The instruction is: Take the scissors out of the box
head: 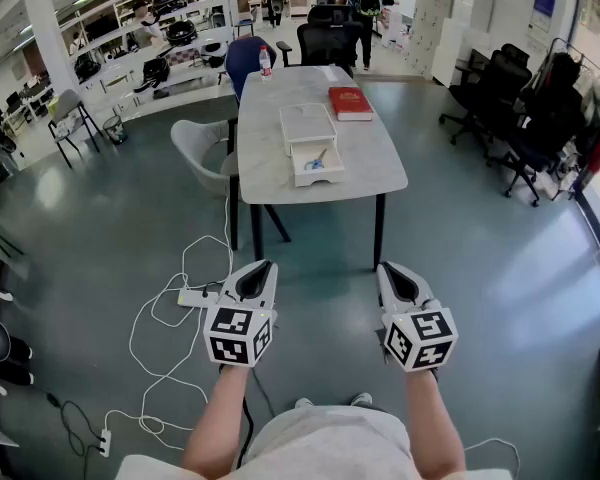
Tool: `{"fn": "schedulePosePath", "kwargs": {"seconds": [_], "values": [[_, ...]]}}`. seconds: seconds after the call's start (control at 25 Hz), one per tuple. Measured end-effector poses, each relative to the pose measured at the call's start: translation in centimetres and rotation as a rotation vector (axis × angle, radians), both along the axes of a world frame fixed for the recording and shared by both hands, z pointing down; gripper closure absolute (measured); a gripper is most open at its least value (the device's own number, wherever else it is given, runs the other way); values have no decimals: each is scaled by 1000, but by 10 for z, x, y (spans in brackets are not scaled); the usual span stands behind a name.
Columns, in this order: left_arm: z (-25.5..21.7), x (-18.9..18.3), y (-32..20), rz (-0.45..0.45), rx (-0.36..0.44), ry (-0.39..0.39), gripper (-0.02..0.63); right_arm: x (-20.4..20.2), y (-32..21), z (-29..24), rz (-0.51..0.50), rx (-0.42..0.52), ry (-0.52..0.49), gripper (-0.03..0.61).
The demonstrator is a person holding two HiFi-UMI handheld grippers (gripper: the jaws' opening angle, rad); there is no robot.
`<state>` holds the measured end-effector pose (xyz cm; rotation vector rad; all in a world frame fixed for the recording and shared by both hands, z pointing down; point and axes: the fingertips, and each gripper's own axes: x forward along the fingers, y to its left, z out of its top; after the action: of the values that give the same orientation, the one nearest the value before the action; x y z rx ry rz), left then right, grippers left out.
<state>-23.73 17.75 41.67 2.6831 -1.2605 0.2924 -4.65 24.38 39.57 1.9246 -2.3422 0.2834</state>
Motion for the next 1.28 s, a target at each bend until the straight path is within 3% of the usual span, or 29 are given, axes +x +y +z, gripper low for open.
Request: {"fn": "schedulePosePath", "kwargs": {"seconds": [0.56,1.0,1.08,1.28], "values": [[7,-1,-27,33,-7,12,588,-9,-28,8,10,-19,-22,574],[9,12,-71,23,-6,16,583,4,-81,18,-17,-28,-52,574],[12,21,-83,30,-15,9,494,10,-96,21,-23,-28,-59,574],[13,45,-122,20,-29,4,483,33,-139,21,-42,-31,-74,574]]}}
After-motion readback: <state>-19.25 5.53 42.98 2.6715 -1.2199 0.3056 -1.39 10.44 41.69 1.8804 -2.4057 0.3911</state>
